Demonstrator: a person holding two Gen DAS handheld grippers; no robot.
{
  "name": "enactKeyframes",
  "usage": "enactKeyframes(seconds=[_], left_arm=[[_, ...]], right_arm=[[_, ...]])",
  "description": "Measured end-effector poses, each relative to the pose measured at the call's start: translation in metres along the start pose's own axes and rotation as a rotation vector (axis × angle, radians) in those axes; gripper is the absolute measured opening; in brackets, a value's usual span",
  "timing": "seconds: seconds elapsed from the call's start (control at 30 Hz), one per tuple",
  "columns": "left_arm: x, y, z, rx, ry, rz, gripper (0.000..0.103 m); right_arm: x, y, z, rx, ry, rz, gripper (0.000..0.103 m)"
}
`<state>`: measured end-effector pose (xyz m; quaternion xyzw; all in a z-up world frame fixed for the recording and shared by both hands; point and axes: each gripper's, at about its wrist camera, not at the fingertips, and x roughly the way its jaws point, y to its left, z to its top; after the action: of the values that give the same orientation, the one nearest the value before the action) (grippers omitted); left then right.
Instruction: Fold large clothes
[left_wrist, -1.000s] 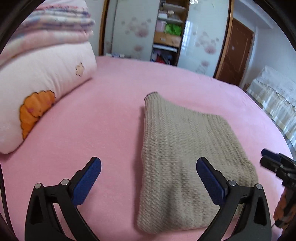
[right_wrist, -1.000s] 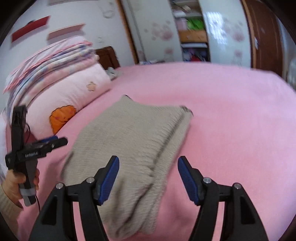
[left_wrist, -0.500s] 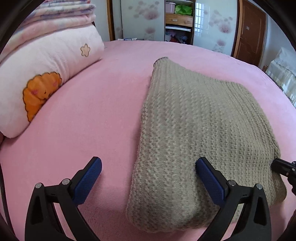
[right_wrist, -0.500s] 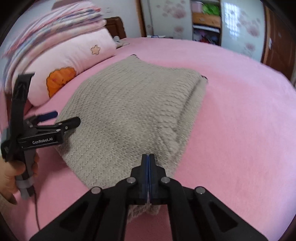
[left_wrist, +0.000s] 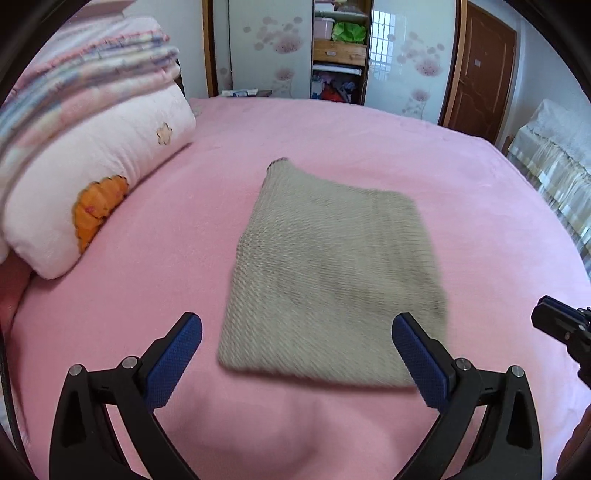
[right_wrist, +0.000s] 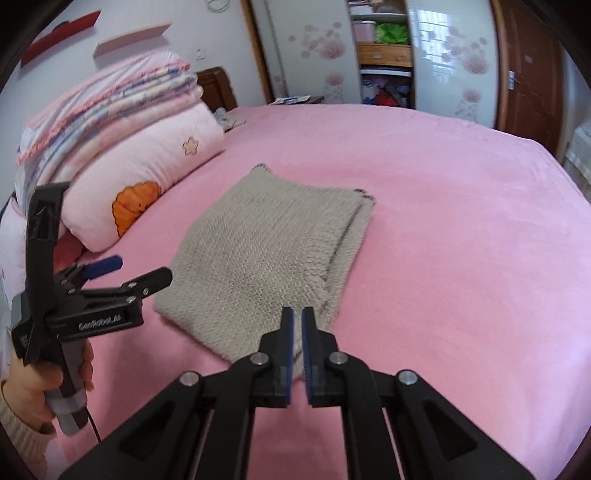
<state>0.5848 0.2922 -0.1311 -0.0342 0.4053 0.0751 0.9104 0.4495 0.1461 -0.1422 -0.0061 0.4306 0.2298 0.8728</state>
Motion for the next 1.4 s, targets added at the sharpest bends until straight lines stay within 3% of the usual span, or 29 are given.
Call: enactKeyframes(seconds=[0.03,0.1,0.13,0.43,0.67,0.87,0.97,1.1,1.4], left_arm=[[-0.016,-0.008,-0.002,0.007,-0.013,0.014,0.102],[-0.048,-0.026,-0.008,0.035,-0.034,0.038,0.102],[-0.065,-0.035,-0.011,0.049,-0.044,0.033,0.102],[-0.182,-0.109,-0.052,0.115,-0.053,-0.016,0.102],[-0.246,-0.154,-0.090,0.147,-0.037,-0.118,0.102],[-0.286,-0.172,-0.121,0.116,-0.054,-0.158,0.102],[-0.307,-0.183,-0.140,0.123,-0.064,-0.108,0.102],[-0.332,-0.192,-0.164,0.099,-0.069,-0.131,0.102],[-0.360,-0.208,-0.198,0.089,-0.065,-0.143,0.102]], right_arm=[[-0.015,-0.002,-0.002,0.015,-0.010,-0.005,0.035],[-0.050,-0.007,-0.008,0.033,-0.038,-0.034,0.057],[-0.062,-0.009,-0.009,0.035,-0.047,-0.046,0.061],[-0.184,-0.028,-0.041,0.068,-0.055,-0.147,0.064],[-0.247,-0.036,-0.074,0.069,-0.044,-0.219,0.070],[-0.295,-0.044,-0.109,0.082,-0.061,-0.271,0.072],[-0.322,-0.047,-0.130,0.096,-0.090,-0.274,0.075],[-0.349,-0.048,-0.153,0.115,-0.131,-0.274,0.080],[-0.377,-0.048,-0.194,0.127,-0.165,-0.347,0.082]])
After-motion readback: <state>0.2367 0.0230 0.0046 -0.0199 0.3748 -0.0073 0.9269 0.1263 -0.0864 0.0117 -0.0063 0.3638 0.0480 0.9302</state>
